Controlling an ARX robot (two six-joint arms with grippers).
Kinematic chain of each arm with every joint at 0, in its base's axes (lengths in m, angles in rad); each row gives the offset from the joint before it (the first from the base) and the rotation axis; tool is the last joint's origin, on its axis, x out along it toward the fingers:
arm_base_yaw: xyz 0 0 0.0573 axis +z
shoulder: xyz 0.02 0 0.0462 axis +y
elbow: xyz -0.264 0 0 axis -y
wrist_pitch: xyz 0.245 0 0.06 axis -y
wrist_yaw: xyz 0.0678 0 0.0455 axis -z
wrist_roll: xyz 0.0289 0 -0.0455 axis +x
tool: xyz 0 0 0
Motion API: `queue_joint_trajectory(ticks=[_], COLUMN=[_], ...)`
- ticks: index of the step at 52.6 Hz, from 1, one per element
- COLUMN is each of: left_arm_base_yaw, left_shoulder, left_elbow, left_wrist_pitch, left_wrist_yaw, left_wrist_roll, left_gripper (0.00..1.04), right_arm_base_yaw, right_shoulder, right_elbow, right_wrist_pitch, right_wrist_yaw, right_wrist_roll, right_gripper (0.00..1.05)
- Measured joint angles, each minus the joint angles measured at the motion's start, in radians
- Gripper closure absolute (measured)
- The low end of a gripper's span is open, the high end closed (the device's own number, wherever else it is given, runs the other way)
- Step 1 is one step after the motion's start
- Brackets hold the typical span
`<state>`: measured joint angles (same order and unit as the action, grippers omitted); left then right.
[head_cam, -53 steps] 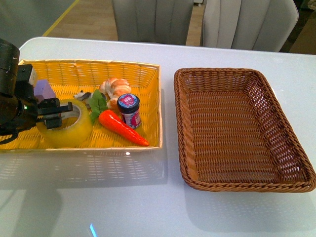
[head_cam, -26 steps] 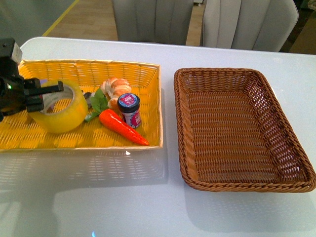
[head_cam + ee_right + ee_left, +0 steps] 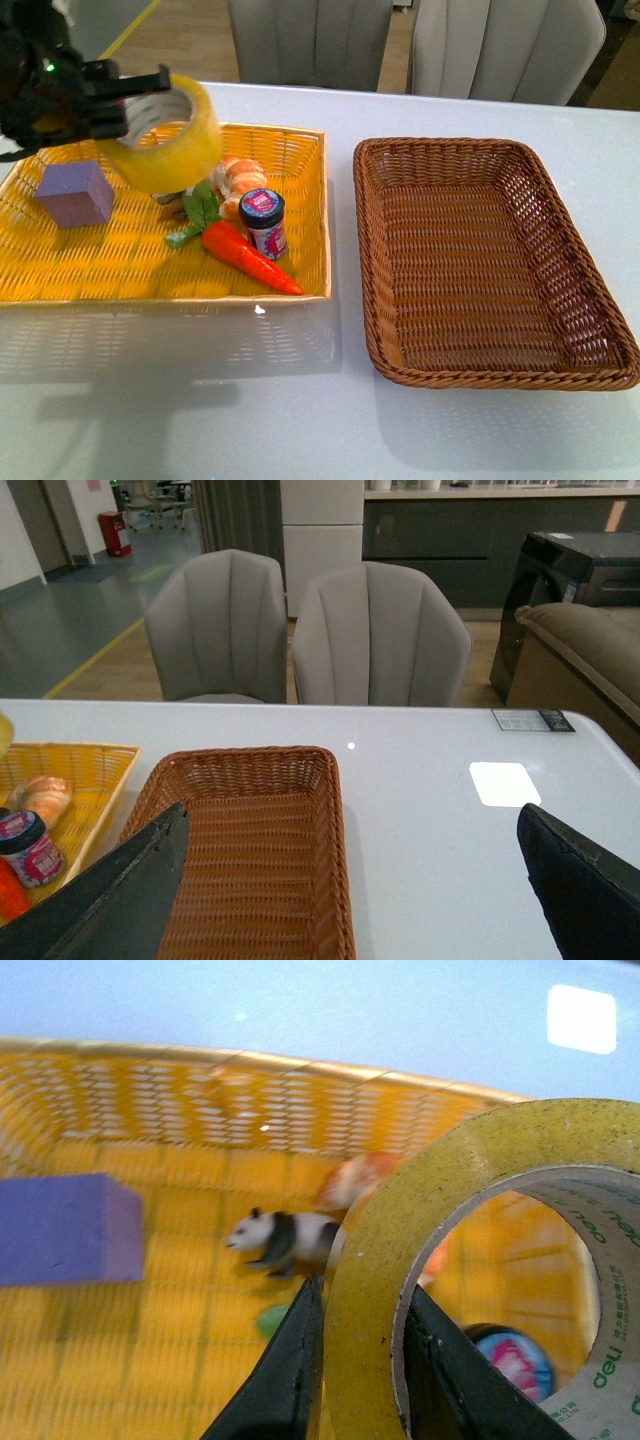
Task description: Move tape to another basket
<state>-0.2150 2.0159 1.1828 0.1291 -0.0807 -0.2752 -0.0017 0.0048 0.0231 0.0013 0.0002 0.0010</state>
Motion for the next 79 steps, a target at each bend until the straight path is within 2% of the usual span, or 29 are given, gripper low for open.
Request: queue_joint_trajectory(ticks=[9,28,47,66,79], left_arm_base_yaw=[-0.094,-0.201,-0.316,-0.385,-0.396], left_shoulder=[0.048,0.187,0.233,0.236,0.262], left_elbow=[0.128,0.290,0.337,0.340,0.339], left_wrist_pitch=[-0.045,-0.117,-0.141,-0.143,-0.146], left_wrist_yaw=[0.019,0.060,0.123,0.160,0.158], left_wrist_roll=[-0.015,-0.052,-0.071,-0.077,-0.069], left_gripper=[0.89,0.90,0.90,0.90,0.90], right_arm_base_yaw=[0.000,0.000,0.000,0.000,0.000], right_shoulder=[0.000,0.000,0.000,0.000,0.000], right_elbow=[0.000,0.000,0.000,0.000,0.000], right_wrist_pitch=[0.000,0.000,0.000,0.000,0.000], right_wrist_yaw=[0.000,0.000,0.000,0.000,0.000], right_wrist_roll=[0.000,0.000,0.000,0.000,0.000], right_gripper=[0.09,0.09,0.09,0.09,0.09])
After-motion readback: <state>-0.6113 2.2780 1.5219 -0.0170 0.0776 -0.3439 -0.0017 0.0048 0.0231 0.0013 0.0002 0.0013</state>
